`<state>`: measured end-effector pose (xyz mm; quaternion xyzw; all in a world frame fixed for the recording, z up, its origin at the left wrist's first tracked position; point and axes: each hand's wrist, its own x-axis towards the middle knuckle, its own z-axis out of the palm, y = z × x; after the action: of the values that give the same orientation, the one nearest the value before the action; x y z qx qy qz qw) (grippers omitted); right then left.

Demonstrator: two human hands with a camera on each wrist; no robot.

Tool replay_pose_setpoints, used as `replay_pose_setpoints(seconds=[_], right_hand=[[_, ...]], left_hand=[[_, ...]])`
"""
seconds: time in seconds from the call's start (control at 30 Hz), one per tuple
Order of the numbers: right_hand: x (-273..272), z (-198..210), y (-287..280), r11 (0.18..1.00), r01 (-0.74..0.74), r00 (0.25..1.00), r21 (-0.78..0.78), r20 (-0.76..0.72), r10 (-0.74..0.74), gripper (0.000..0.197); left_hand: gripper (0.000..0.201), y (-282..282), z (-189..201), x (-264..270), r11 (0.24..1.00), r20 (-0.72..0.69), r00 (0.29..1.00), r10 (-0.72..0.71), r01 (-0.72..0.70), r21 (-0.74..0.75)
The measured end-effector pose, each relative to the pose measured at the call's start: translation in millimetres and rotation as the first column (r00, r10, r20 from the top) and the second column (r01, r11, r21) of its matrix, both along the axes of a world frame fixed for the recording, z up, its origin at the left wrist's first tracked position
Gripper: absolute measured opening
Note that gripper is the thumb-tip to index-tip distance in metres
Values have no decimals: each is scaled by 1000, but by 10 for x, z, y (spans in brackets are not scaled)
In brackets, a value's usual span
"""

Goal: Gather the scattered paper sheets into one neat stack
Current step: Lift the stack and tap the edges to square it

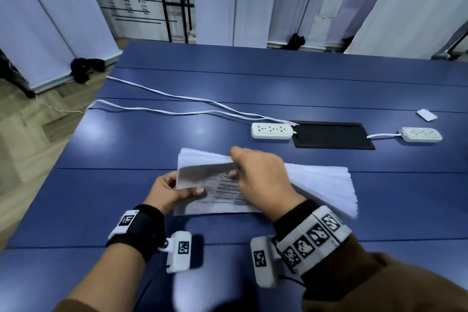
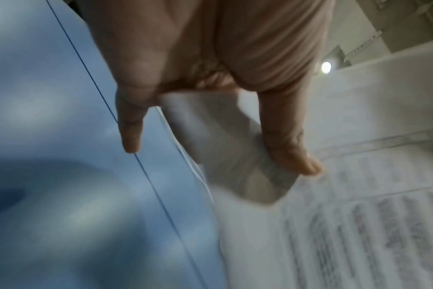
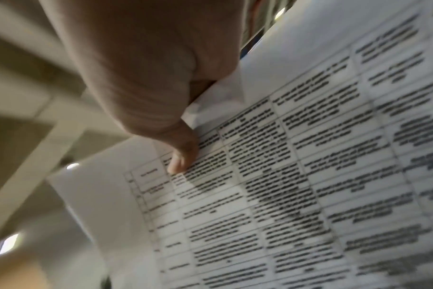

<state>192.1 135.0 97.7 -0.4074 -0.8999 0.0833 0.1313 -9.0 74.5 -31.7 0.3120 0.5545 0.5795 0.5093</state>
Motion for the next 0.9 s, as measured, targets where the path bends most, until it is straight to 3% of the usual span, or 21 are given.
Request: replay_pose_setpoints(seconds=[0.07,0.1,0.2,0.33,0.4,0.47,0.57,0.67,0.73,0.83,0.9], right_hand=[[211,87,67,988,121,958,-93,-249,-141,11],[304,126,104,967,140,896,-213,-389,-215,13],[545,103,219,863,-48,546,-504,-736,-400,18],[723,-53,216,789,-223,226,-573,-817,-530,32],[771,-114,190,779,-252,107,-574,-817,-567,46],[837,-147,181,793,-242,78,-559,-826,-559,44],[930,-242,182,795,-208,152,-570,-822,-549,46],[932,-303,180,761,-176,170,-625,-780,-602,85],[908,-301,195,767,-181,140,-616,-788,-600,80],[895,-220,236,783,-213,90,-585,-809,-580,69],[906,-157,243,812,-224,89,-539,-841,-534,67]], left_hand=[[74,-19,22,-34,996,19,997,72,-73,42],[76,-7,54,-34,989,58,993,107,-112,99],[83,124,326,82,968,207,974,87,-132,215],[23,350,890,416,949,36,999,30,-40,313],[33,408,1058,503,934,-29,999,40,-27,357],[45,448,1095,529,932,-48,997,54,-33,361],[65,439,999,589,945,-79,996,40,-12,328],[84,390,904,700,960,-57,998,13,4,281],[79,413,899,748,961,-57,998,27,-11,275],[46,458,955,737,959,-89,995,48,-21,284],[39,482,1003,711,955,-94,994,56,-26,297]])
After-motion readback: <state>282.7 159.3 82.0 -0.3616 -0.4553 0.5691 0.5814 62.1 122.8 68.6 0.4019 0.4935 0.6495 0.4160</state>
